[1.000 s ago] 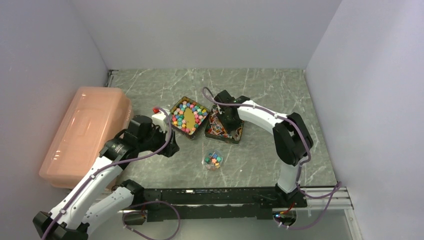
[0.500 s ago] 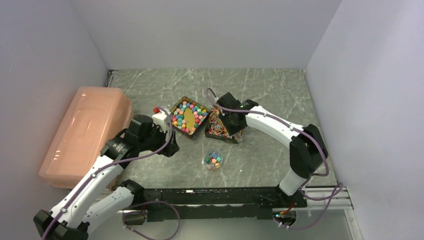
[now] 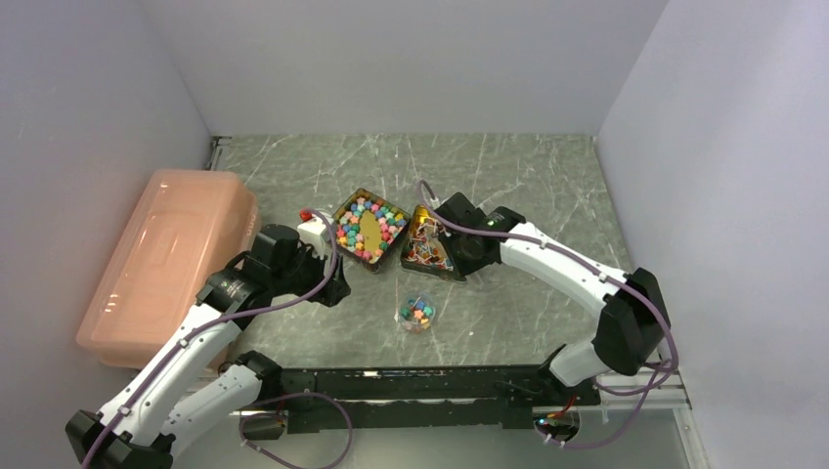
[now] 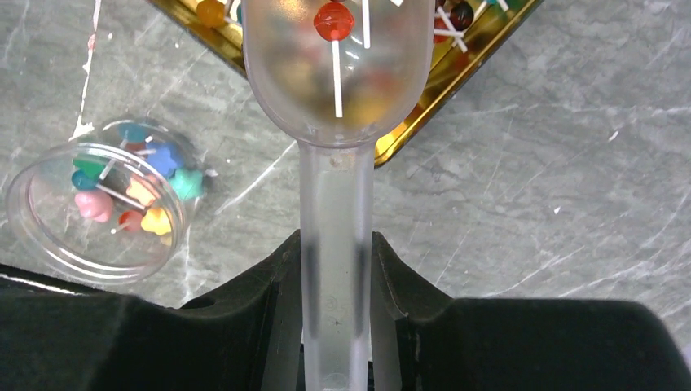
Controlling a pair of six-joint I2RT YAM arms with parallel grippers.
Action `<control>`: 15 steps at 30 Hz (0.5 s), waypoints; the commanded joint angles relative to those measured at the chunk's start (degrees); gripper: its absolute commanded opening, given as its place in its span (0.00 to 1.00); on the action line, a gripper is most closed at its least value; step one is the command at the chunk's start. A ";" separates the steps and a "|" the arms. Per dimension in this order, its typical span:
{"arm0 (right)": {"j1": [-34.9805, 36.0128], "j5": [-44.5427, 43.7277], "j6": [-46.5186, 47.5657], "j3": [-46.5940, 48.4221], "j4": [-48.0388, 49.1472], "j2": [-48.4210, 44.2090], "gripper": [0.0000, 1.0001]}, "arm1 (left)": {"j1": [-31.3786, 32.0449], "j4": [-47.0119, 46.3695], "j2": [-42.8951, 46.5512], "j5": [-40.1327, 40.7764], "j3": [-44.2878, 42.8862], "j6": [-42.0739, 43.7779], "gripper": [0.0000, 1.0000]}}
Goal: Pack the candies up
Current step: Scoop the fake candies from the storage box, then place the fake candies in the packing bottle.
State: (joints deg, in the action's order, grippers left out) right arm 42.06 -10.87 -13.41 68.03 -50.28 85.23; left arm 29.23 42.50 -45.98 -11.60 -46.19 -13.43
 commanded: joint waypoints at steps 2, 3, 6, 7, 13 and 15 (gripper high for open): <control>3.37 -3.28 -3.91 -0.95 -2.50 -4.89 0.00 | 0.17 -1.31 0.42 0.72 -0.30 -1.07 0.72; 4.09 -3.98 -4.50 -1.01 -3.11 -5.57 0.00 | 0.20 -1.34 0.37 0.71 -0.30 -1.07 0.72; 6.71 -5.24 -6.23 -1.01 -4.66 -7.77 0.00 | 0.17 -1.28 0.36 0.70 -0.30 -1.07 0.72; 7.51 -5.51 -6.76 -1.04 -5.13 -8.47 0.00 | 0.20 -1.28 0.29 0.70 -0.37 -1.07 0.72; 11.71 -7.34 -10.14 -1.37 -8.52 -11.31 0.00 | 0.21 -1.28 0.36 0.83 -0.31 -1.07 0.72; 13.36 -8.10 -11.32 -1.62 -9.71 -12.25 0.00 | 0.21 -1.28 0.36 0.87 -0.39 -1.08 0.72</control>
State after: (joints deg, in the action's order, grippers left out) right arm 53.15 -15.62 -20.97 66.76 -57.14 75.53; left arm 29.23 42.48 -45.98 -11.53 -46.19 -13.43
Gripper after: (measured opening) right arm 0.320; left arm 0.721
